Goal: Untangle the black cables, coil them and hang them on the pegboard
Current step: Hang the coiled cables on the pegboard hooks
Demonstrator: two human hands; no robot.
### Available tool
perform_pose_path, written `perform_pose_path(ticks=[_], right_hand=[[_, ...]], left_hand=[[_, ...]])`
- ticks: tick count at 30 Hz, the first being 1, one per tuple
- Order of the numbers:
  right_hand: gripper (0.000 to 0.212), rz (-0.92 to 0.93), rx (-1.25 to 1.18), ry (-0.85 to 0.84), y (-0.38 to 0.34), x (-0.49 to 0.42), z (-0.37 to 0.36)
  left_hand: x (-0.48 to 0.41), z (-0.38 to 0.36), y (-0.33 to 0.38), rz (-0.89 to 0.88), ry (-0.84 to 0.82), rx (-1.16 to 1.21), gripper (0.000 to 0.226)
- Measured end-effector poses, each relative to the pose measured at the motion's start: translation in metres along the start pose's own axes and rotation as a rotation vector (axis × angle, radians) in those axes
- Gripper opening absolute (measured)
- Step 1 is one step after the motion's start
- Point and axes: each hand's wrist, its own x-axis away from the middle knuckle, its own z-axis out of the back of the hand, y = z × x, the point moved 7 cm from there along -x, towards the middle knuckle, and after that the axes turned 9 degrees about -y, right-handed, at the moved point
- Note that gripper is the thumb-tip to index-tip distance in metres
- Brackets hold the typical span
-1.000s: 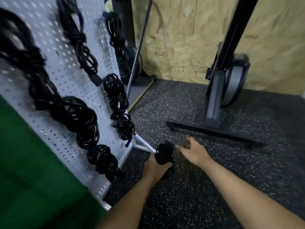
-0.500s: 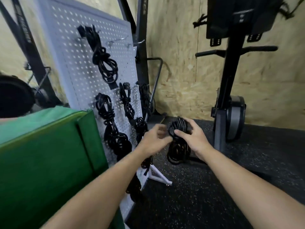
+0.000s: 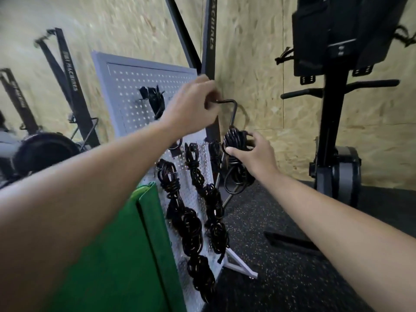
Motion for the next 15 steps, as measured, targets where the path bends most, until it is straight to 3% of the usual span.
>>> perform_pose_path(ticks=[3,7,15], right_hand=[[0.051,0.026,-0.025,0.044,-0.015,-0.028,-0.002],[0.048,0.035,-0.06,0.02,-0.033,-0.068,-0.005],[0.052,0.096,-0.136,-0.005,-0.055,-0.125,-0.027]], left_hand=[[-0.026,0.015,-0.027,0.059,-0.061,-0.095,0.027],[-0.059,0.017,-0.049,0.191,-0.295,-0.264,0.042],[-0.093,0.017,-0.097,0.416,-0.69,-0.372,0.063]])
